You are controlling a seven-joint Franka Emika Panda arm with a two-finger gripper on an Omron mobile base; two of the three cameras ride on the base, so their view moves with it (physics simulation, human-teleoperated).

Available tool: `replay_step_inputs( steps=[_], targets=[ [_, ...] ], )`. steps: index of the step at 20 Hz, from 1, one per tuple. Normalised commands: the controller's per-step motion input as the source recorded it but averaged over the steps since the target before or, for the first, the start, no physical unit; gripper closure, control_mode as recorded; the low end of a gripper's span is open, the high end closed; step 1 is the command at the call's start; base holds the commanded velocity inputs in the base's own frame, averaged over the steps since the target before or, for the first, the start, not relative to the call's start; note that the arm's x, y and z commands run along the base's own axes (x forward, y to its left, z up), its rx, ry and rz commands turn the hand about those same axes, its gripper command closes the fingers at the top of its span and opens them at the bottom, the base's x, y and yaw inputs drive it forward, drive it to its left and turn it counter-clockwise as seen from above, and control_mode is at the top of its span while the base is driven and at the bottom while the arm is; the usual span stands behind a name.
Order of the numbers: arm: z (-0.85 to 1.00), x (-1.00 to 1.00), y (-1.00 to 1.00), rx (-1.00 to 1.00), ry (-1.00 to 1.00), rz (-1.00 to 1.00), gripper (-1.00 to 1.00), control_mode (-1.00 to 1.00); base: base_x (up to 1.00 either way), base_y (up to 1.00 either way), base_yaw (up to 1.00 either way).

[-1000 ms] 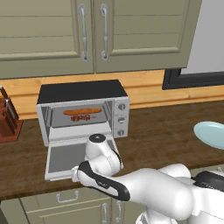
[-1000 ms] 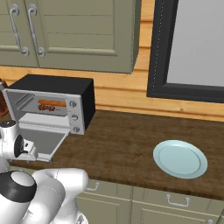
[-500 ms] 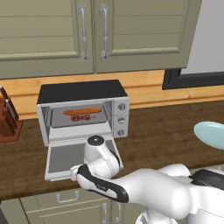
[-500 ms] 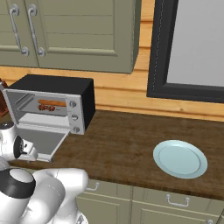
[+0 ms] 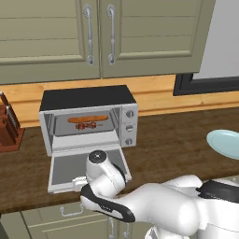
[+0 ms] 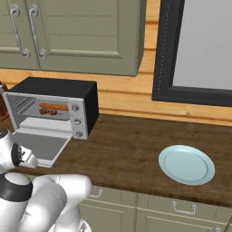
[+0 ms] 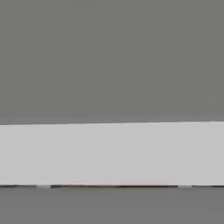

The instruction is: Pick up the kebab skewer and baguette bread, and place them inside the toaster oven. Close the toaster oven door and start by setting the timer.

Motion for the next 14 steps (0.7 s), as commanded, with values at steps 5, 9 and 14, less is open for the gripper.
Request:
replay_step_inputs(
  steps=[5,9,14],
  targets=[
    [-0.30,0.04,0.00,0.01,-0.03,-0.04,-1.00,-1.00,0.00,0.00,0.00],
    [-0.14,0.02,-0.03,0.02,0.00,0.00,-1.00,-1.00,0.00,0.00,0.00],
    [0.00,-0.39,-0.14,0.05,0.05,0.00,-1.00,-1.00,0.00,0.00,0.00]
  ],
)
